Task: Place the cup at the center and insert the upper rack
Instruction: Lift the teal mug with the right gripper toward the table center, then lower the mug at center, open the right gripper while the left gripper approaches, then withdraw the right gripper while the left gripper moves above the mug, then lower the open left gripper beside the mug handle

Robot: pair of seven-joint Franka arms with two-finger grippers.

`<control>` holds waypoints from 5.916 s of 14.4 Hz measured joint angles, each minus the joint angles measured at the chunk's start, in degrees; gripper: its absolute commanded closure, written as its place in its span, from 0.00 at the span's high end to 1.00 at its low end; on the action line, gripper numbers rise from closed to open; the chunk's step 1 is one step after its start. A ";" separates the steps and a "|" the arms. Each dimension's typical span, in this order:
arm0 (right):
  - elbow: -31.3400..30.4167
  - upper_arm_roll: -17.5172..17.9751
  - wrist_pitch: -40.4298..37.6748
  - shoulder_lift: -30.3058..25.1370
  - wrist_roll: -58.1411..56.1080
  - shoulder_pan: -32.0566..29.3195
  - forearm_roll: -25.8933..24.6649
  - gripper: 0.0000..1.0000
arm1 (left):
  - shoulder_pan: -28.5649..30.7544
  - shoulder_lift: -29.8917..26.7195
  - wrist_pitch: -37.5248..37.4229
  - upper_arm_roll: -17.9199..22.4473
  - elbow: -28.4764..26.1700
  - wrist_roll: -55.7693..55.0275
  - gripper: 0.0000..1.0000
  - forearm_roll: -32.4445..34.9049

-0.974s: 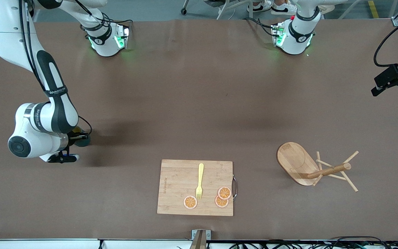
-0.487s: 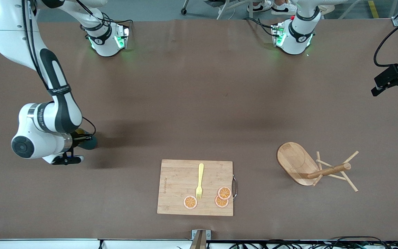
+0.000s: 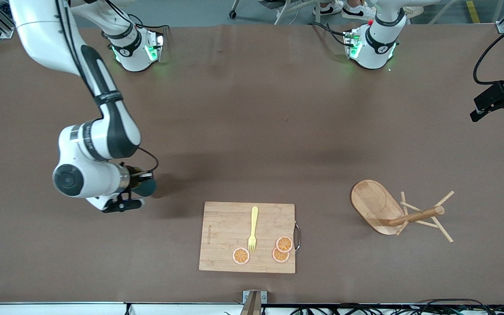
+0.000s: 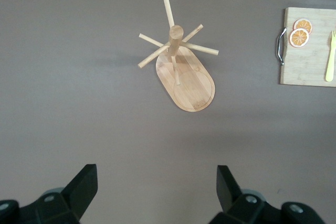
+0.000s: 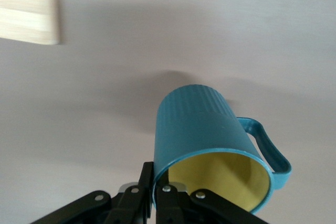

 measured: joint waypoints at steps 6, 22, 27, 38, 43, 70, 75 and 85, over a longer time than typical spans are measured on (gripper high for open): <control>4.66 -0.08 0.34 2.97 14.30 18.00 0.03 0.00 | 0.00 0.00 0.00 0.00 0.00 0.00 1.00 0.00; 20.28 -0.23 7.59 17.42 36.21 35.90 2.39 0.02 | -0.42 0.00 0.02 -0.40 0.00 0.00 1.00 -0.28; 20.98 -0.46 7.13 17.87 37.35 35.83 3.04 1.00 | -0.77 0.19 0.02 -0.58 -0.16 0.00 1.00 -1.91; 25.86 -0.96 -0.18 16.47 38.07 34.40 3.18 1.00 | -11.41 1.78 0.06 -1.87 -0.38 -10.11 1.00 -3.22; 30.39 -2.01 -10.56 7.34 38.01 25.53 3.15 1.00 | -18.39 3.09 0.07 -2.06 -1.04 -18.17 1.00 -3.23; 11.37 -3.65 -16.14 -20.73 -4.96 -19.22 -4.91 1.00 | -52.06 24.28 25.42 -13.78 -15.06 -101.91 1.00 34.82; 1.02 -3.61 -11.54 -26.51 -4.98 -18.31 -5.50 1.00 | -54.81 31.50 25.65 -13.75 -9.85 -110.50 1.00 42.27; -3.85 -3.47 -12.79 -31.39 -5.04 -18.09 -7.79 1.00 | -60.32 41.00 25.51 -13.50 -6.80 -123.27 1.00 55.32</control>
